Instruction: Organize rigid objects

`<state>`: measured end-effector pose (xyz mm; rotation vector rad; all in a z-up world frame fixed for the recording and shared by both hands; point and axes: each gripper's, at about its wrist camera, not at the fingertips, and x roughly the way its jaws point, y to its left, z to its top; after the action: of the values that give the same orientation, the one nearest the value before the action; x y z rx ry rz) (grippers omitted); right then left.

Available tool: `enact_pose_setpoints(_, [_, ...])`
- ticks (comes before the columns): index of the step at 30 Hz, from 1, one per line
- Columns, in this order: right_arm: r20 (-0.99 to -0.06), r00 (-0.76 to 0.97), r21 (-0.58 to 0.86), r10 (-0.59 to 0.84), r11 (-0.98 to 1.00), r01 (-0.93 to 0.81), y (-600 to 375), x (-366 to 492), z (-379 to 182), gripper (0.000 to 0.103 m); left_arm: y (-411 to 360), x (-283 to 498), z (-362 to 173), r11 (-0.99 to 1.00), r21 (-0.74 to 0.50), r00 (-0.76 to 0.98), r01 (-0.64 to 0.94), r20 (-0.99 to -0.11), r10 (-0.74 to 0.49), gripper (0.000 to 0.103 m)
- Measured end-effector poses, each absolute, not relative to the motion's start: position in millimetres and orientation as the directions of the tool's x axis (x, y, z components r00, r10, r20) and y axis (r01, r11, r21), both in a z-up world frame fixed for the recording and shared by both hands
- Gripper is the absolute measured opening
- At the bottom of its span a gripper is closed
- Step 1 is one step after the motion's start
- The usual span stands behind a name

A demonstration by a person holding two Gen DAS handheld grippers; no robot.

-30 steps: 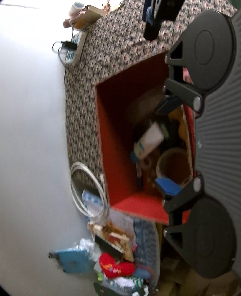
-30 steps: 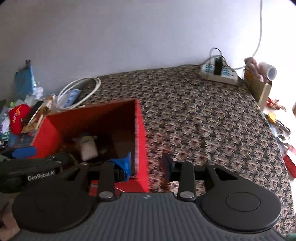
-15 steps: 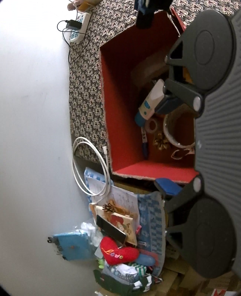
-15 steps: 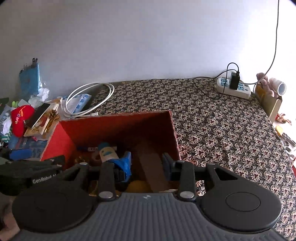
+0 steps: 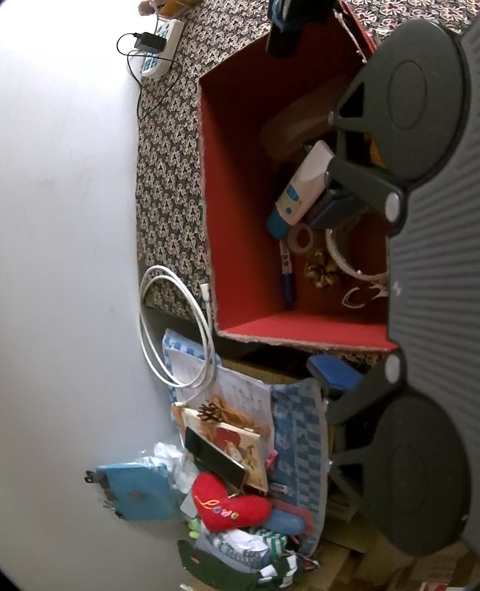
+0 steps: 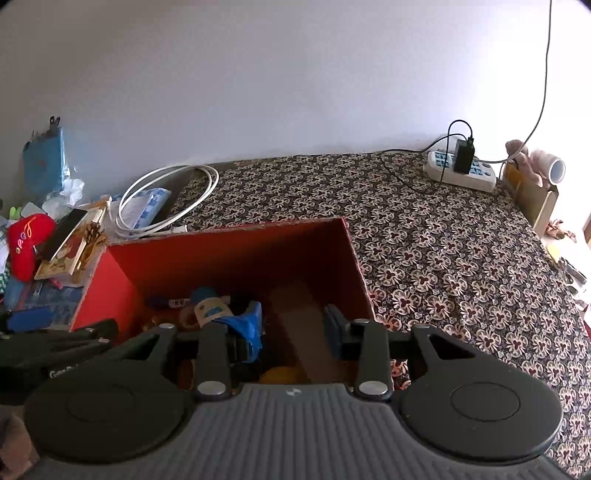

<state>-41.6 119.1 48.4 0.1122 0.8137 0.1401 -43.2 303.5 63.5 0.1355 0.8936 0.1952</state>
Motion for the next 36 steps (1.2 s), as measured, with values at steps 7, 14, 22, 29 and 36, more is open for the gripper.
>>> enact_pose_setpoints(7, [-0.717, 0.668, 0.162, 0.199, 0.980, -0.118, 123, -31, 46, 0.020, 303, -40, 62, 0.974, 0.181, 0.606, -0.134, -0.763, 0.225, 0.075])
enact_pose_setpoints(14, [-0.721, 0.657, 0.174, 0.220, 0.975, -0.136, 120, -23, 40, 0.020, 303, -33, 58, 0.973, 0.182, 0.593, -0.140, -0.771, 0.230, 0.075])
enact_pose_setpoints(22, [-0.729, 0.646, 0.173, 0.225, 0.974, -0.144, 119, -17, 34, 0.020, 296, -29, 53, 0.971, 0.200, 0.588, -0.128, -0.773, 0.237, 0.075])
enact_pose_setpoints(29, [-0.732, 0.640, 0.170, 0.232, 0.973, -0.158, 119, -14, 31, 0.020, 295, -27, 52, 0.973, 0.201, 0.592, -0.117, -0.772, 0.231, 0.075])
enact_pose_setpoints(36, [-0.736, 0.634, 0.172, 0.237, 0.971, -0.164, 120, -13, 29, 0.020, 296, -26, 49, 0.981, 0.171, 0.597, -0.091, -0.779, 0.192, 0.073])
